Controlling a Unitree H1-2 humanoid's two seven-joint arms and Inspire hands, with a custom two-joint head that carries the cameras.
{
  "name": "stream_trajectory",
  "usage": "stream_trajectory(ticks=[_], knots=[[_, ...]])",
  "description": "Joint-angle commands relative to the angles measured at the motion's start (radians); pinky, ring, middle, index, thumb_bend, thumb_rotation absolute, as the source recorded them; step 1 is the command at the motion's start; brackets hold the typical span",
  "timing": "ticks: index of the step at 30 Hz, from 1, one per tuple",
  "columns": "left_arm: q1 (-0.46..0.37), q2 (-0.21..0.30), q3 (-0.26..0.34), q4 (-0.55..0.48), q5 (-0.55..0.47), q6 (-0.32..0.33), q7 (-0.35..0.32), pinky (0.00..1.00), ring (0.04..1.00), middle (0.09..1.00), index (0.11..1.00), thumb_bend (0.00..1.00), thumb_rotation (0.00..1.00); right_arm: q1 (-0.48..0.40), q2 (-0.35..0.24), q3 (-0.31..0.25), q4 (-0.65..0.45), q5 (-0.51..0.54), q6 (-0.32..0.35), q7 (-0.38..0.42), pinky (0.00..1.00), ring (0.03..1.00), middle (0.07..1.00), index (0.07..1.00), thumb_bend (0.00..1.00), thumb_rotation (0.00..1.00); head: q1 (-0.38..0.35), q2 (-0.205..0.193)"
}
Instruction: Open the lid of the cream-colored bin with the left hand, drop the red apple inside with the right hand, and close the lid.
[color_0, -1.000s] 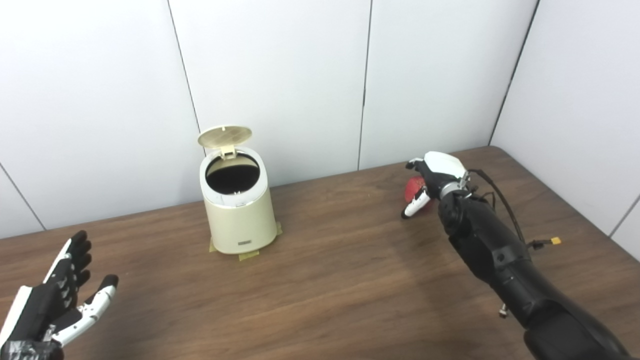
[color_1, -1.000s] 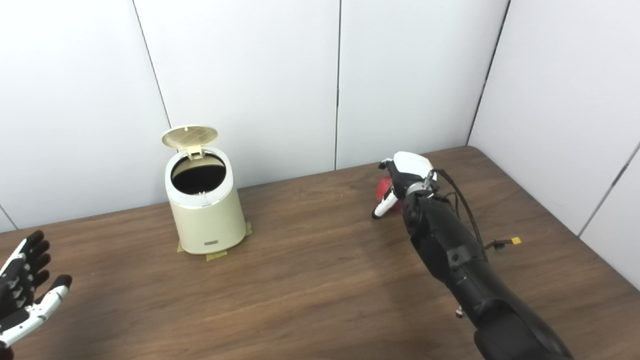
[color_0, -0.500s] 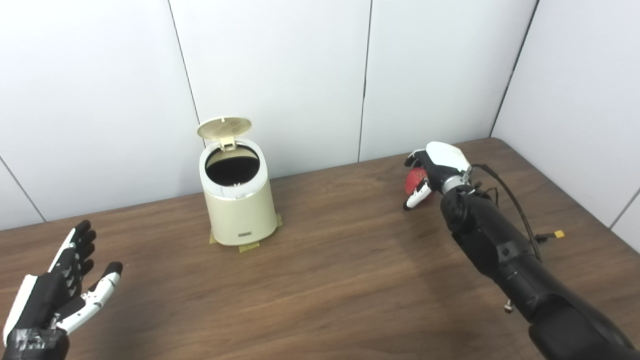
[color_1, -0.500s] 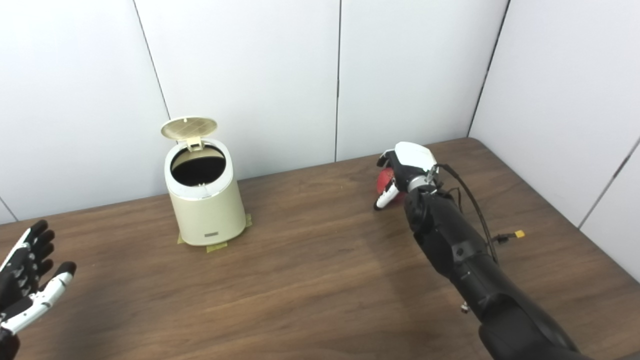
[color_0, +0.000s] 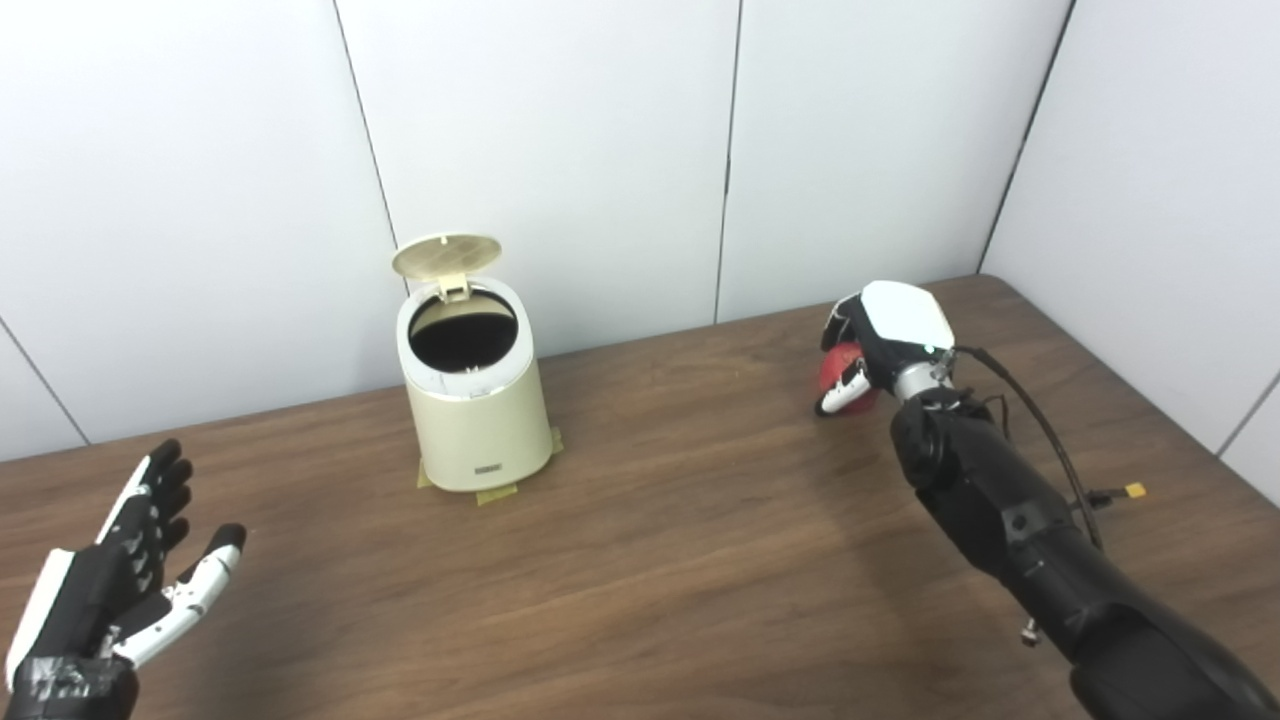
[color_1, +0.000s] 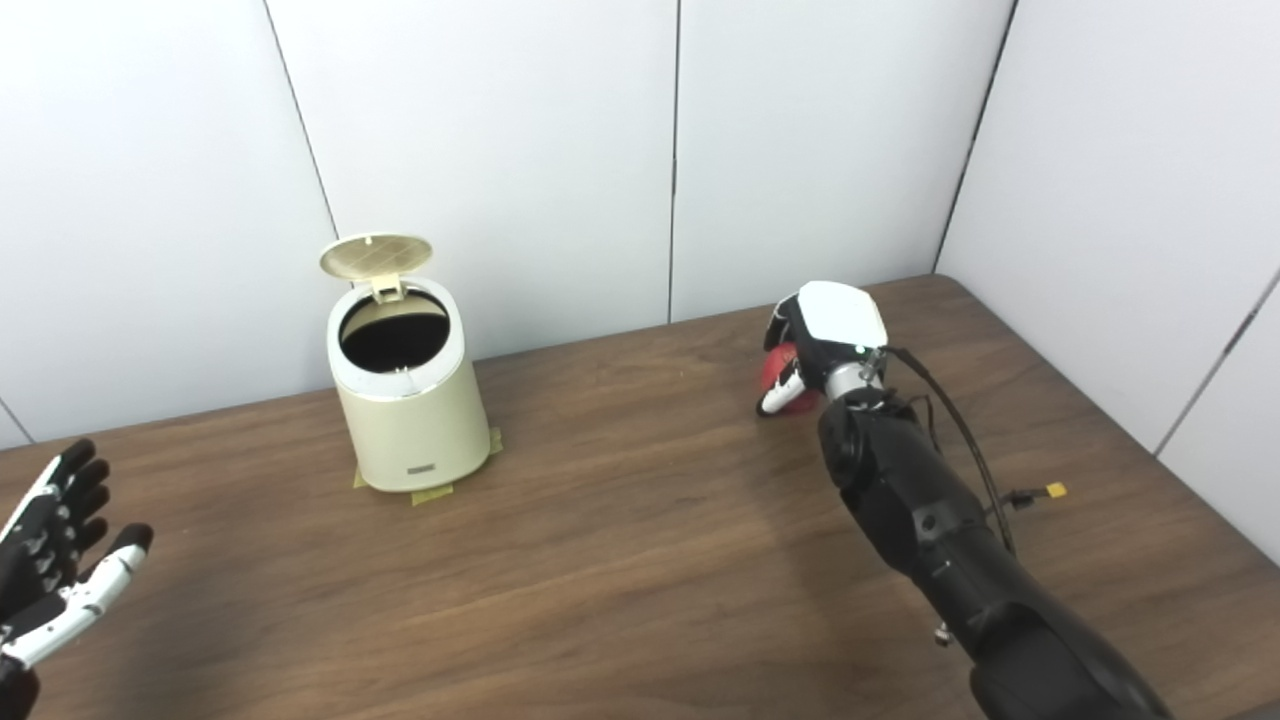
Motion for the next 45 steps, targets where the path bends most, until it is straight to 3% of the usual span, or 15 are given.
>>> stream_trajectory(ticks=[1, 6, 9, 16, 20, 24, 26, 30, 33, 42, 45], knots=[[-0.036, 0.011, 0.0, -0.033, 0.014, -0.006, 0.012, 1.0, 0.991, 0.983, 1.0, 0.29, 0.1, -0.051, -0.033, -0.01, -0.017, 0.007, -0.017, -0.016, 0.46, 0.404, 0.525, 0.48, 0.52, 0.0, 0.002, 0.001], [-0.031, 0.005, 0.003, -0.039, 0.003, -0.006, 0.008, 0.98, 0.996, 0.99, 1.0, 0.29, 0.16, -0.046, -0.034, -0.033, -0.022, 0.037, -0.047, -0.043, 0.44, 0.406, 0.521, 0.488, 0.52, 0.0, 0.001, -0.003], [-0.026, 0.001, -0.002, -0.039, 0.018, -0.005, 0.015, 0.98, 0.988, 0.985, 1.0, 0.3, 0.2, -0.04, -0.037, -0.046, -0.079, 0.046, -0.055, -0.047, 0.47, 0.434, 0.525, 0.472, 0.52, 0.0, 0.007, -0.007], [0.004, -0.024, -0.011, -0.024, 0.015, -0.023, 0.016, 0.98, 0.993, 0.989, 1.0, 0.29, 0.21, -0.027, -0.023, -0.078, -0.245, 0.069, -0.108, -0.061, 0.45, 0.404, 0.507, 0.497, 0.52, 0.0, 0.045, -0.013], [0.023, -0.036, -0.018, -0.012, 0.033, -0.036, 0.026, 1.0, 1.0, 0.989, 1.0, 0.3, 0.19, -0.038, -0.006, -0.063, -0.342, 0.059, -0.102, -0.027, 0.41, 0.389, 0.485, 0.511, 0.52, 0.0, 0.083, -0.02], [0.037, -0.057, -0.032, -0.001, 0.064, -0.063, 0.049, 1.0, 0.986, 0.97, 1.0, 0.31, 0.2, -0.052, 0.016, -0.05, -0.423, 0.049, -0.102, 0.003, 0.29, 0.368, 0.449, 0.526, 0.52, 0.0, 0.119, -0.028], [0.044, -0.067, -0.036, 0.003, 0.071, -0.072, 0.058, 1.0, 0.986, 0.966, 1.0, 0.31, 0.19, -0.057, 0.024, -0.05, -0.458, 0.052, -0.106, 0.023, 0.27, 0.4, 0.491, 0.496, 0.52, 0.0, 0.133, -0.029], [0.062, -0.081, -0.032, 0.02, 0.08, -0.1, 0.066, 1.0, 0.981, 0.958, 1.0, 0.36, 0.29, -0.081, 0.062, -0.04, -0.548, 0.047, -0.104, 0.071, 0.26, 0.411, 0.505, 0.485, 0.52, 0.0, 0.151, -0.028], [0.077, -0.091, -0.023, 0.026, 0.073, -0.109, 0.066, 1.0, 0.981, 0.955, 1.0, 0.41, 0.36, -0.105, 0.104, -0.031, -0.599, 0.049, -0.119, 0.086, 0.25, 0.362, 0.45, 0.522, 0.51, 0.0, 0.167, -0.028], [0.098, -0.113, -0.02, 0.032, 0.074, -0.113, 0.077, 1.0, 0.976, 0.962, 1.0, 0.45, 0.4, -0.158, 0.213, 0.006, -0.651, 0.021, -0.132, 0.116, 0.3, 0.363, 0.456, 0.534, 0.51, 0.0, 0.231, -0.033], [0.102, -0.113, -0.027, 0.042, 0.094, -0.142, 0.089, 0.98, 0.962, 0.953, 1.0, 0.46, 0.44, -0.174, 0.242, 0.02, -0.64, 0.031, -0.148, 0.126, 0.29, 0.361, 0.458, 0.536, 0.51, 0.0, 0.249, -0.036]])
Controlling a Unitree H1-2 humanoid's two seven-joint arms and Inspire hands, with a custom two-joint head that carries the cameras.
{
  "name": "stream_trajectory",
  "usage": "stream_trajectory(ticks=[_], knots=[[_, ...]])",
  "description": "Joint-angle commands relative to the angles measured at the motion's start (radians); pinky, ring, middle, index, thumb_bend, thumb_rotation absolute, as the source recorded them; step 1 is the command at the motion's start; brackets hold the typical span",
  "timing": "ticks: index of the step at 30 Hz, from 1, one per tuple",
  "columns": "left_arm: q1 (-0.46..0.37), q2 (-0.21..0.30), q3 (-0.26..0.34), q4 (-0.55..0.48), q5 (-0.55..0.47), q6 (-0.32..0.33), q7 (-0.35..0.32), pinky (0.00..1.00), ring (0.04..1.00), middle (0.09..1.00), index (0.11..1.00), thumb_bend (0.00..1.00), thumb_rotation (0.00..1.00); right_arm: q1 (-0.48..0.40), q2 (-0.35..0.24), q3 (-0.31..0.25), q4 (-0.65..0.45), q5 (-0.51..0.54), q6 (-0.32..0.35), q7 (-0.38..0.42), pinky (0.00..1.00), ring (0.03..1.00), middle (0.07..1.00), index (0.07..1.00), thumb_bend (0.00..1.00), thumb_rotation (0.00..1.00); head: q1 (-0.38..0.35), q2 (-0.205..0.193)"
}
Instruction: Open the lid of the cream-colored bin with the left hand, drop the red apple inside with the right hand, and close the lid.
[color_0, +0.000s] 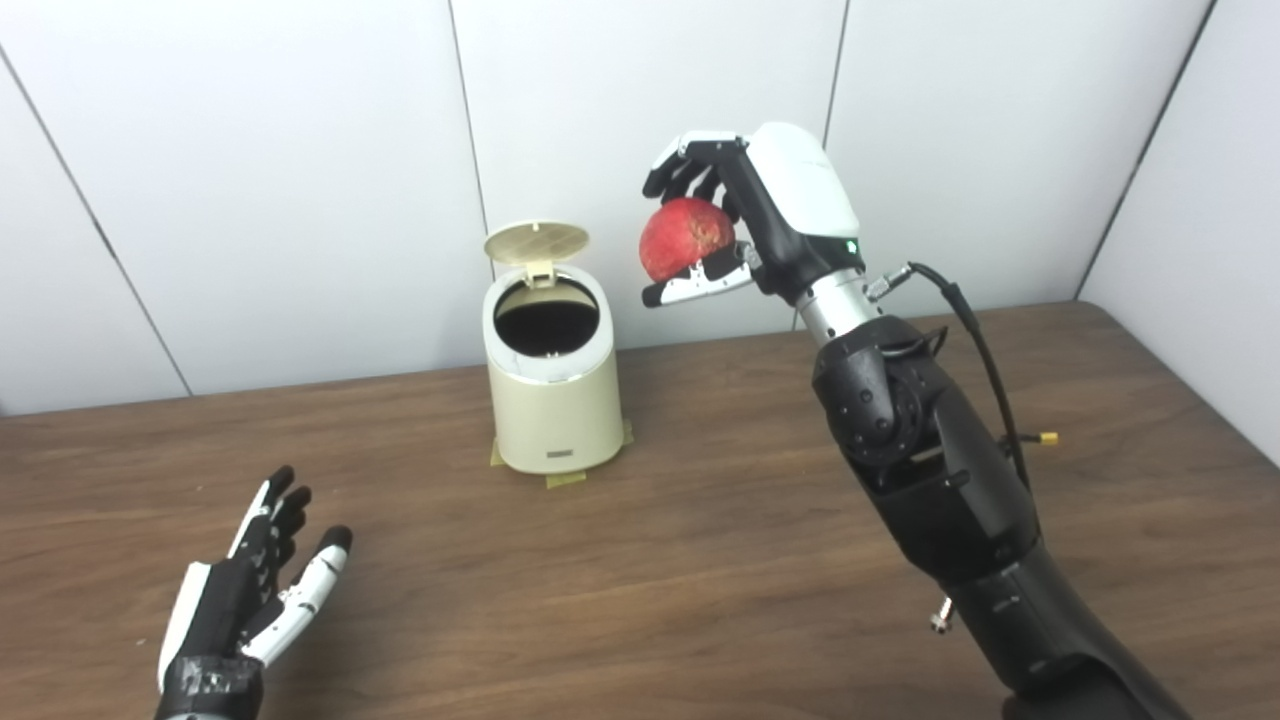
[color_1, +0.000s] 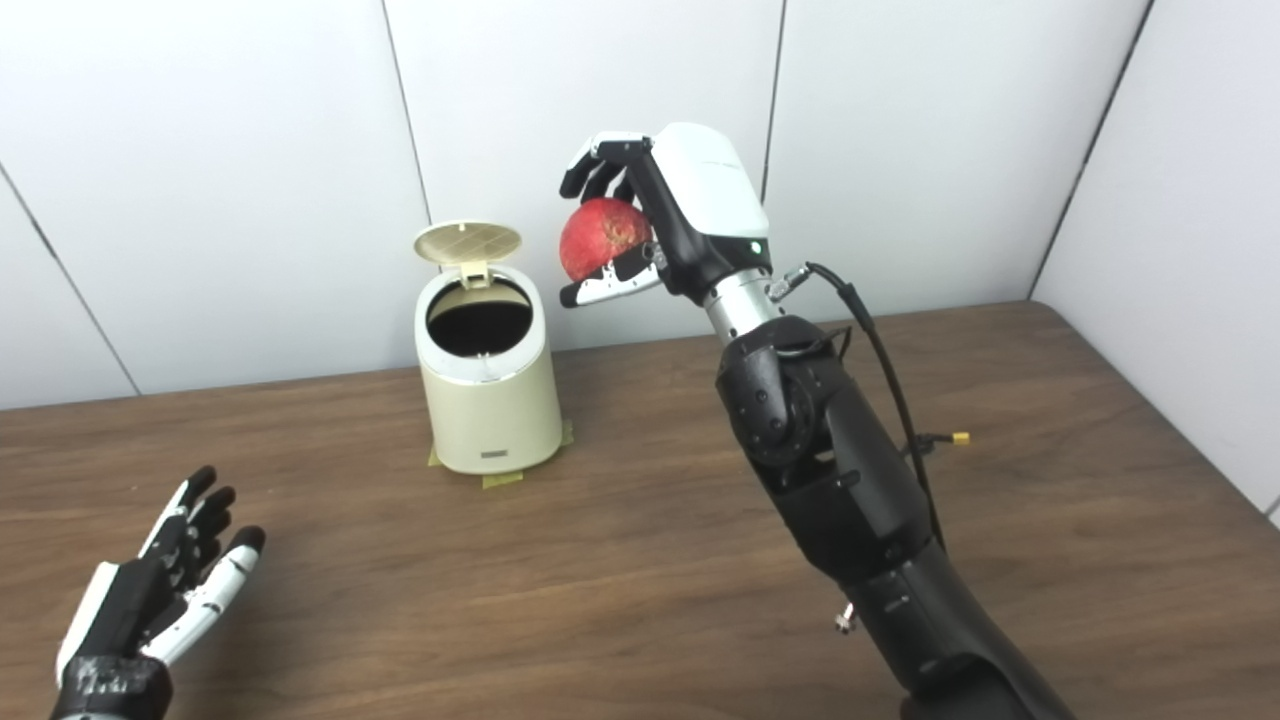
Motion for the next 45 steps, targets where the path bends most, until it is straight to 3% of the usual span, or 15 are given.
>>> stream_trajectory(ticks=[1, 6, 15, 25, 33, 45], knots=[[-0.025, 0.0, -0.003, 0.0, 0.009, -0.059, 0.017, 0.98, 0.961, 0.952, 1.0, 0.47, 0.44, -0.071, 0.006, 0.0, -0.014, 0.001, -0.041, 0.0, 0.29, 0.361, 0.462, 0.538, 0.51, 0.0, 0.002, 0.002], [-0.024, -0.021, -0.011, 0.009, 0.022, -0.07, 0.033, 0.98, 0.963, 0.95, 1.0, 0.51, 0.47, -0.079, 0.039, 0.012, 0.017, 0.008, -0.065, 0.002, 0.34, 0.375, 0.497, 0.534, 0.51, 0.0, 0.046, -0.004], [-0.028, -0.061, -0.012, 0.006, 0.027, -0.081, 0.06, 1.0, 0.968, 0.944, 1.0, 0.51, 0.48, -0.079, 0.093, 0.019, 0.075, 0.03, -0.115, -0.012, 0.33, 0.368, 0.488, 0.54, 0.51, 0.0, 0.055, -0.015], [-0.02, -0.071, -0.017, 0.021, 0.04, -0.109, 0.07, 0.94, 0.944, 0.936, 1.0, 0.52, 0.49, -0.104, 0.159, 0.031, 0.205, 0.033, -0.133, -0.039, 0.37, 0.383, 0.489, 0.514, 0.52, 0.0, 0.039, -0.015], [-0.034, -0.079, -0.013, 0.027, 0.017, -0.112, 0.073, 0.98, 0.958, 0.937, 1.0, 0.53, 0.49, -0.16, 0.177, 0.024, 0.353, 0.04, -0.182, -0.126, 0.34, 0.383, 0.501, 0.513, 0.5, 0.0, 0.059, -0.01], [-0.026, -0.094, -0.024, 0.0, 0.023, -0.092, 0.077, 0.97, 0.953, 0.931, 1.0, 0.51, 0.48, -0.233, 0.186, 0.054, 0.457, 0.036, -0.161, -0.117, 0.32, 0.39, 0.503, 0.508, 0.5, 0.0, 0.071, -0.02]])
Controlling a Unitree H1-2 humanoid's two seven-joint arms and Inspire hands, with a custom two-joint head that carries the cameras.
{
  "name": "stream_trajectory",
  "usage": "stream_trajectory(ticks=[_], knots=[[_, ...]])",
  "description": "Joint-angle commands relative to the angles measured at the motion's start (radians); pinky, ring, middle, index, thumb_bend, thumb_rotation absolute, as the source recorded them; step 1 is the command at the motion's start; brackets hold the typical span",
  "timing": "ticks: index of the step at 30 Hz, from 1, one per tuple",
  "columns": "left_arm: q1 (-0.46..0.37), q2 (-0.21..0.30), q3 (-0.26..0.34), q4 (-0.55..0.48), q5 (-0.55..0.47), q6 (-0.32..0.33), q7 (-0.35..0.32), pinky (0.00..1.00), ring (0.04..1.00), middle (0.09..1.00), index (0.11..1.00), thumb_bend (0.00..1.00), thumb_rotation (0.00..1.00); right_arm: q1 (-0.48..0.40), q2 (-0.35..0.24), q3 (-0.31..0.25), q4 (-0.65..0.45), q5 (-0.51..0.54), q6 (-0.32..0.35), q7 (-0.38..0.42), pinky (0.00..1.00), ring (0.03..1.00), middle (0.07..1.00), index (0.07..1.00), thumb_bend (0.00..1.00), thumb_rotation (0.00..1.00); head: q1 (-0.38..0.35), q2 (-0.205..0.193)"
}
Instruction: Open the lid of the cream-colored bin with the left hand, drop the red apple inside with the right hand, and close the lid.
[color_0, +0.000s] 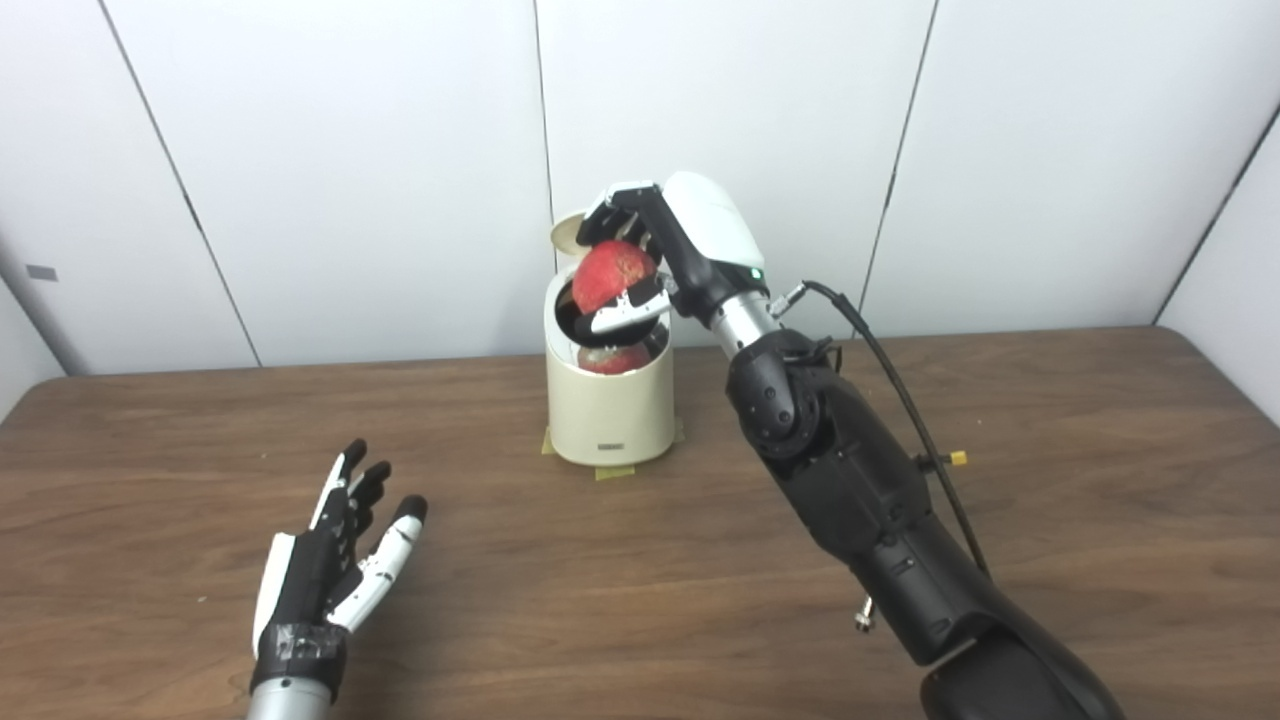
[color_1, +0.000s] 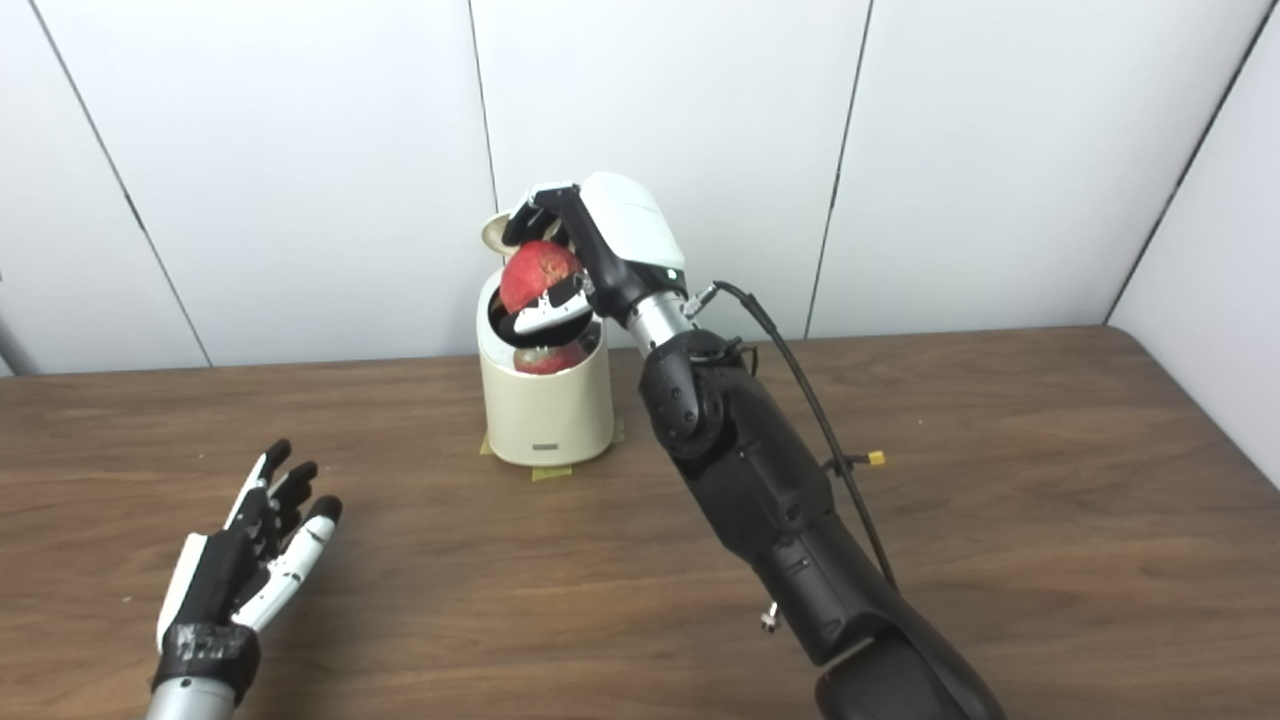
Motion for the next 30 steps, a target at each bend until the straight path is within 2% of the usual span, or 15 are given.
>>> stream_trajectory(ticks=[1, 8, 14, 20, 25, 26, 27, 28, 29, 30], knots=[[-0.028, -0.006, -0.001, -0.037, -0.009, -0.008, 0.004, 0.97, 0.954, 0.932, 1.0, 0.51, 0.48, -0.067, 0.001, 0.001, -0.011, -0.002, -0.018, -0.015, 0.32, 0.39, 0.503, 0.508, 0.5, 0.0, 0.002, 0.0], [-0.036, -0.009, 0.0, -0.045, -0.013, 0.005, 0.003, 1.0, 0.963, 0.932, 1.0, 0.52, 0.48, -0.069, 0.001, 0.012, 0.0, -0.002, -0.013, -0.024, 0.32, 0.391, 0.507, 0.511, 0.5, 0.0, 0.025, -0.001], [-0.04, -0.006, 0.004, -0.051, -0.032, 0.007, 0.0, 0.99, 0.964, 0.939, 1.0, 0.52, 0.47, -0.065, 0.003, 0.027, 0.0, -0.021, -0.004, -0.024, 0.31, 0.411, 0.526, 0.554, 0.49, 0.0, 0.036, -0.006], [-0.042, -0.004, -0.002, -0.06, -0.016, 0.018, 0.007, 0.98, 0.952, 0.932, 1.0, 0.54, 0.5, -0.054, 0.0, 0.035, -0.021, -0.038, 0.013, -0.016, 0.31, 0.435, 0.55, 0.541, 0.49, 0.0, 0.029, -0.011], [-0.043, -0.004, -0.005, -0.057, -0.017, 0.018, 0.004, 1.0, 0.956, 0.927, 1.0, 0.54, 0.49, -0.048, -0.006, 0.043, -0.023, -0.05, -0.003, -0.026, 0.33, 0.44, 0.542, 0.516, 0.5, 0.0, 0.031, -0.014], [-0.043, -0.003, -0.007, -0.058, -0.015, 0.02, 0.003, 1.0, 0.956, 0.926, 1.0, 0.54, 0.48, -0.049, -0.006, 0.046, -0.022, -0.057, 0.0, -0.027, 0.36, 0.438, 0.538, 0.509, 0.5, 0.0, 0.031, -0.014], [-0.044, -0.003, -0.008, -0.055, -0.015, 0.02, 0.003, 0.99, 0.953, 0.925, 1.0, 0.54, 0.47, -0.053, -0.007, 0.052, -0.019, -0.069, 0.005, -0.029, 0.47, 0.436, 0.525, 0.501, 0.51, 0.0, 0.023, -0.013], [-0.044, -0.003, -0.009, -0.054, -0.014, 0.02, 0.003, 0.99, 0.953, 0.925, 1.0, 0.54, 0.46, -0.056, -0.008, 0.057, -0.016, -0.081, 0.011, -0.03, 0.49, 0.437, 0.522, 0.499, 0.51, 0.0, 0.023, -0.013], [-0.045, -0.003, -0.009, -0.051, -0.015, 0.018, 0.003, 0.98, 0.951, 0.925, 1.0, 0.55, 0.46, -0.059, -0.008, 0.062, -0.013, -0.092, 0.015, -0.033, 0.55, 0.514, 0.512, 0.494, 0.52, 0.0, 0.02, -0.014], [-0.046, -0.004, -0.009, -0.05, -0.017, 0.018, 0.003, 0.98, 0.949, 0.925, 1.0, 0.55, 0.45, -0.062, -0.008, 0.065, -0.01, -0.101, 0.018, -0.036, 0.66, 0.608, 0.6, 0.494, 0.52, 0.08, 0.02, -0.014]])
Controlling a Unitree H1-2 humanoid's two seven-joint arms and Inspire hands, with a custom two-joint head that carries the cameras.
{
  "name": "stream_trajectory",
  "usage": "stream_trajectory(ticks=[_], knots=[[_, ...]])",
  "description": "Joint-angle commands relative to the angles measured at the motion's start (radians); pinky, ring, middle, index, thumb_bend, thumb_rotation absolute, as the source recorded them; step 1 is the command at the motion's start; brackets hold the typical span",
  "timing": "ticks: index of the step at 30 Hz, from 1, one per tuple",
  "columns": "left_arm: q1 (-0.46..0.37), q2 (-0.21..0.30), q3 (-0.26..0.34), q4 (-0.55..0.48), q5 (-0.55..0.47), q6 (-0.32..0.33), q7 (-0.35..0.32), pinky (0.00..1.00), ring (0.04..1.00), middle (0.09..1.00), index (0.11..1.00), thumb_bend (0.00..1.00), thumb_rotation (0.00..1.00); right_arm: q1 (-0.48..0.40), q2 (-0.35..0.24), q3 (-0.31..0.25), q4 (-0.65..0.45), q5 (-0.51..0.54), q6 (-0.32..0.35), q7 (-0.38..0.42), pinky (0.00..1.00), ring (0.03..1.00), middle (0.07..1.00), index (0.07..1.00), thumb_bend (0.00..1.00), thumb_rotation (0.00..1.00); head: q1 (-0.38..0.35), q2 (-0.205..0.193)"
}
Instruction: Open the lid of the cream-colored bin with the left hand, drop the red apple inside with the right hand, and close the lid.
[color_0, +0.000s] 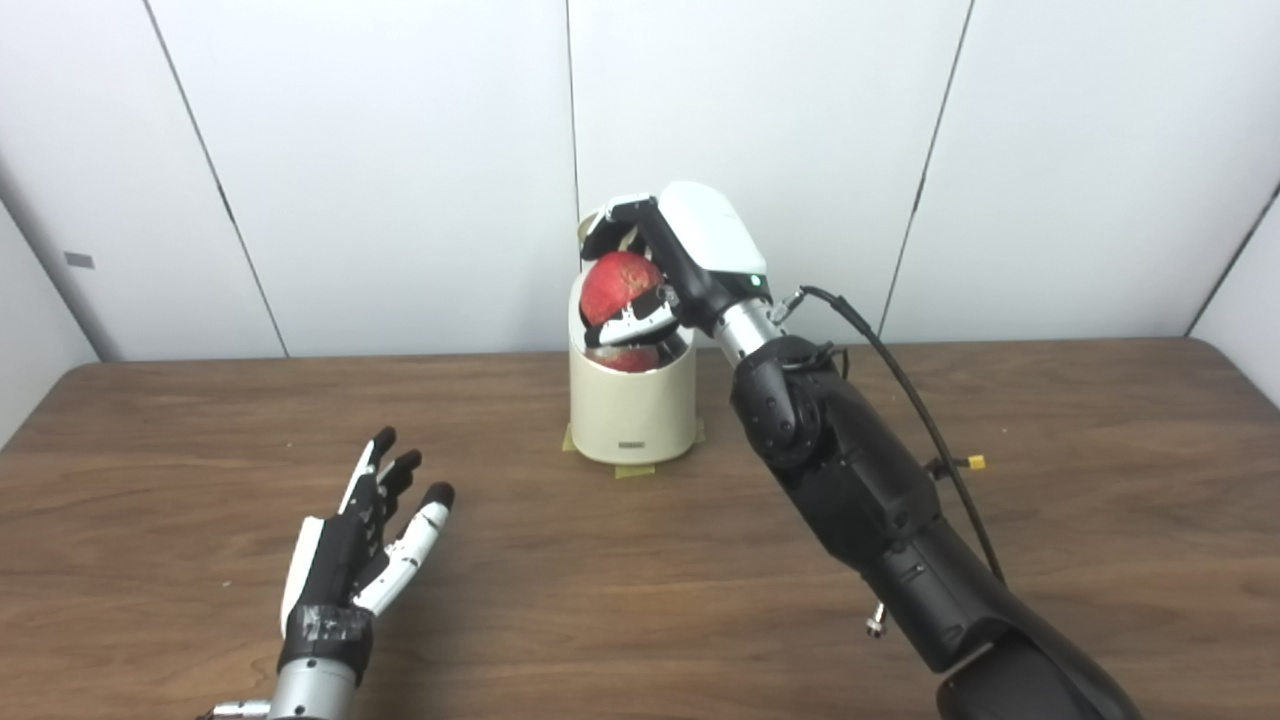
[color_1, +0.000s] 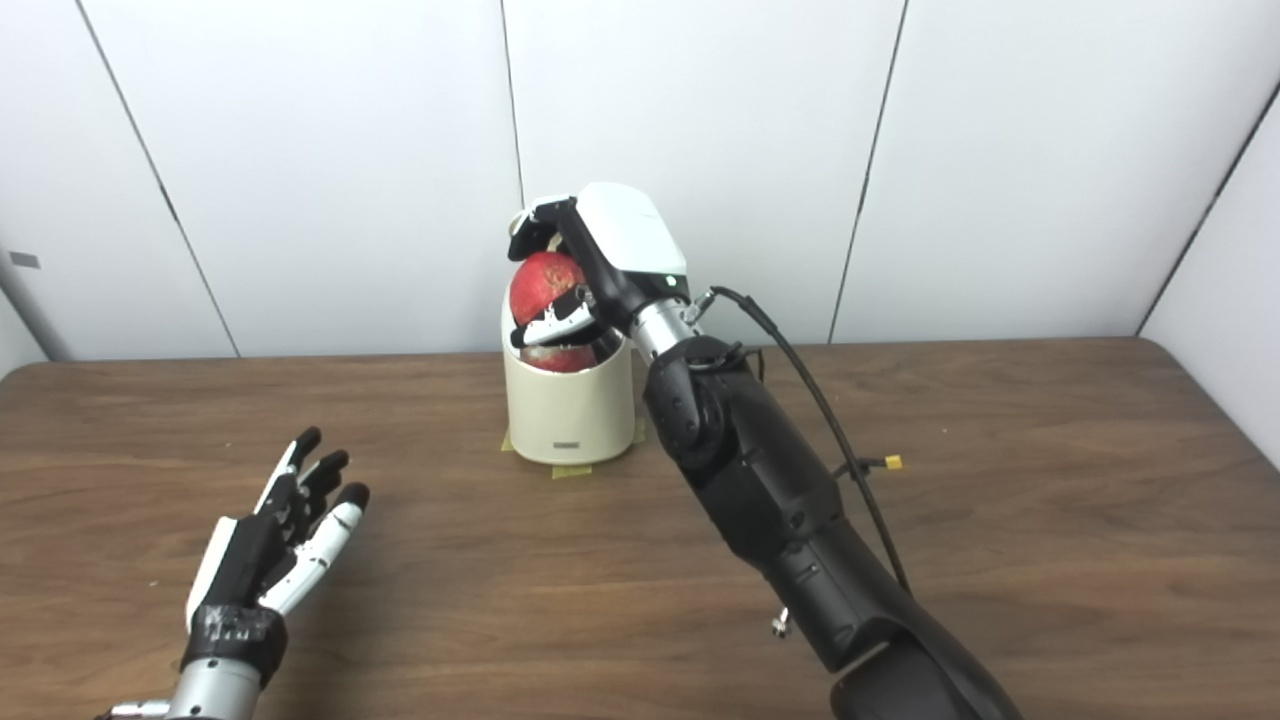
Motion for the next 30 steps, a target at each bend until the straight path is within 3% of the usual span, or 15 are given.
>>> stream_trajectory(ticks=[1, 4, 11, 16, 20, 24, 27, 28, 30], knots=[[-0.038, 0.003, -0.002, -0.027, 0.0, -0.02, 0.002, 0.98, 0.948, 0.925, 1.0, 0.55, 0.45, -0.065, -0.005, -0.003, -0.02, -0.023, 0.004, -0.031, 0.7, 0.639, 0.629, 0.494, 0.52, 0.1, -0.008, 0.001], [-0.04, 0.003, 0.004, -0.027, -0.021, -0.017, -0.004, 0.99, 0.952, 0.929, 1.0, 0.54, 0.42, -0.072, -0.003, 0.002, -0.018, -0.039, 0.022, -0.022, 0.83, 0.741, 0.687, 0.495, 0.52, 0.13, -0.018, 0.0], [-0.044, 0.016, -0.003, -0.032, -0.009, 0.007, -0.007, 0.99, 0.955, 0.928, 0.992, 0.52, 0.37, -0.071, -0.013, 0.026, -0.017, -0.078, 0.017, -0.04, 0.82, 0.793, 0.653, 0.495, 0.52, 0.13, -0.021, -0.002], [-0.041, 0.023, -0.005, -0.031, 0.001, 0.007, -0.005, 0.93, 0.917, 0.913, 0.909, 0.54, 0.26, -0.068, -0.01, 0.037, -0.019, -0.103, 0.028, -0.046, 0.93, 0.852, 0.712, 0.495, 0.52, 0.13, -0.029, -0.003], [-0.043, 0.042, -0.012, -0.036, 0.024, 0.013, -0.009, 0.89, 0.905, 0.903, 0.869, 0.53, 0.24, -0.07, -0.013, 0.048, -0.039, -0.129, 0.05, -0.024, 0.95, 0.865, 0.725, 0.495, 0.52, 0.13, -0.031, -0.002], [-0.047, 0.05, -0.017, -0.042, 0.034, 0.027, -0.009, 0.92, 0.923, 0.898, 0.819, 0.52, 0.22, -0.065, -0.015, 0.051, -0.052, -0.132, 0.044, -0.019, 0.96, 0.862, 0.718, 0.494, 0.52, 0.13, -0.03, -0.003], [-0.048, 0.052, -0.021, -0.042, 0.04, 0.027, -0.008, 0.95, 0.941, 0.904, 0.804, 0.51, 0.22, -0.058, -0.02, 0.048, -0.059, -0.126, 0.026, -0.026, 0.93, 0.843, 0.708, 0.494, 0.52, 0.13, -0.029, -0.002], [-0.049, 0.053, -0.022, -0.041, 0.041, 0.027, -0.007, 0.95, 0.945, 0.907, 0.801, 0.51, 0.23, -0.055, -0.023, 0.044, -0.061, -0.119, 0.015, -0.033, 0.87, 0.817, 0.689, 0.493, 0.52, 0.13, -0.029, -0.002], [-0.05, 0.053, -0.023, -0.038, 0.042, 0.027, -0.006, 0.96, 0.949, 0.909, 0.797, 0.51, 0.23, -0.046, -0.024, 0.027, -0.07, -0.088, -0.009, -0.037, 0.65, 0.697, 0.643, 0.493, 0.52, 0.13, -0.03, -0.005]])
